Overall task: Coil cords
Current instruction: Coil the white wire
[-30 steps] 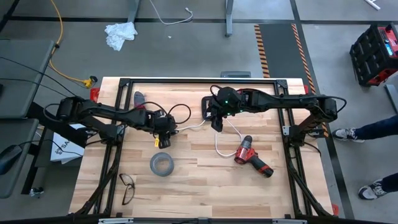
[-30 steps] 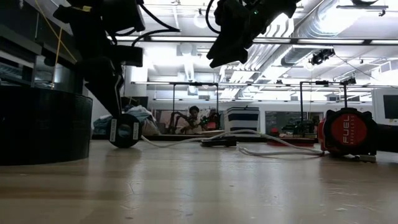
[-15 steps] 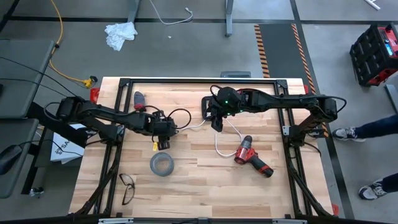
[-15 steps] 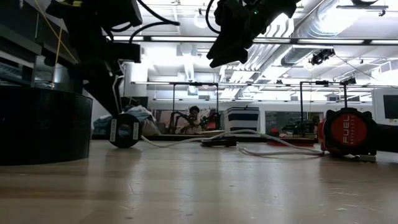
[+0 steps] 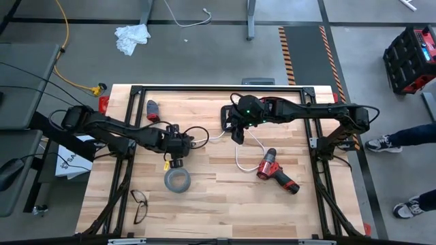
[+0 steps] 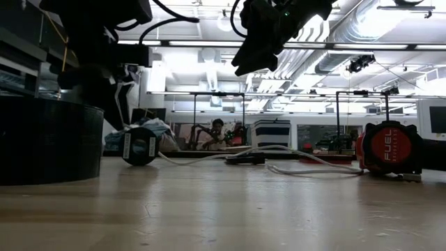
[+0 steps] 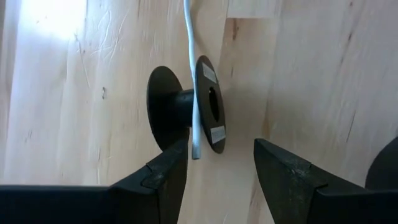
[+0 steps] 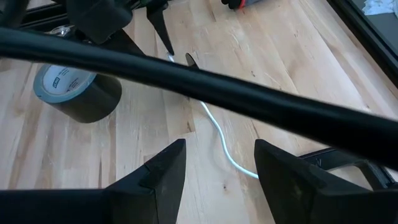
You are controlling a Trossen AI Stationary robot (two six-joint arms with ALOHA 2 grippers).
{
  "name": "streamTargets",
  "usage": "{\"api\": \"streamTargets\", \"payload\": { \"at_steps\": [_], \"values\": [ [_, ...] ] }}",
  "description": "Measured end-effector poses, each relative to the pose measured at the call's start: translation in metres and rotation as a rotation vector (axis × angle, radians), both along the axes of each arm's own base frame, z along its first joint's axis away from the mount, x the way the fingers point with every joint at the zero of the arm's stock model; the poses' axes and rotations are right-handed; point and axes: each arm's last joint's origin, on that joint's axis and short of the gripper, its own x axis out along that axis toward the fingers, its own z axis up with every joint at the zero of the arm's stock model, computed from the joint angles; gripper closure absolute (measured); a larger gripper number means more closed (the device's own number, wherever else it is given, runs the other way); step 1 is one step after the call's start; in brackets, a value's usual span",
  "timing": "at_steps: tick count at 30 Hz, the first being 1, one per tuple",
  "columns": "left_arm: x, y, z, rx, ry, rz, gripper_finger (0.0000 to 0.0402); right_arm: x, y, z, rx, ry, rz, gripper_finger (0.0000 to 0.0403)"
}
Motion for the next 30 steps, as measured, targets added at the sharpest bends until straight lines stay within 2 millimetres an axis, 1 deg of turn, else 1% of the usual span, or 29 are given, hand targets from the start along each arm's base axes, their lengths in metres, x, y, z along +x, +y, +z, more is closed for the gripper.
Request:
{"api": "streamTargets", "payload": {
  "at_steps": [15, 23, 30],
  "values": [
    [0.0007, -0.0025, 0.0011, 0.087, 0.008, -0.073, 0.0222, 0.0, 0.0, 0.0, 0.005, 0.0, -0.005, 0.0218],
    [0.0028, -0.0062, 0.0007, -0.01, -0.003, -0.116, 0.0222, 0.0, 0.0, 0.0, 0.018, -0.001, -0.018, 0.0218],
    [0.0027, -0.0049, 0.0011, 0.028, -0.008, -0.097, 0.0222, -0.0001, -0.0007, 0.0, 0.005, 0.001, -0.034, 0.0218]
  ]
}}
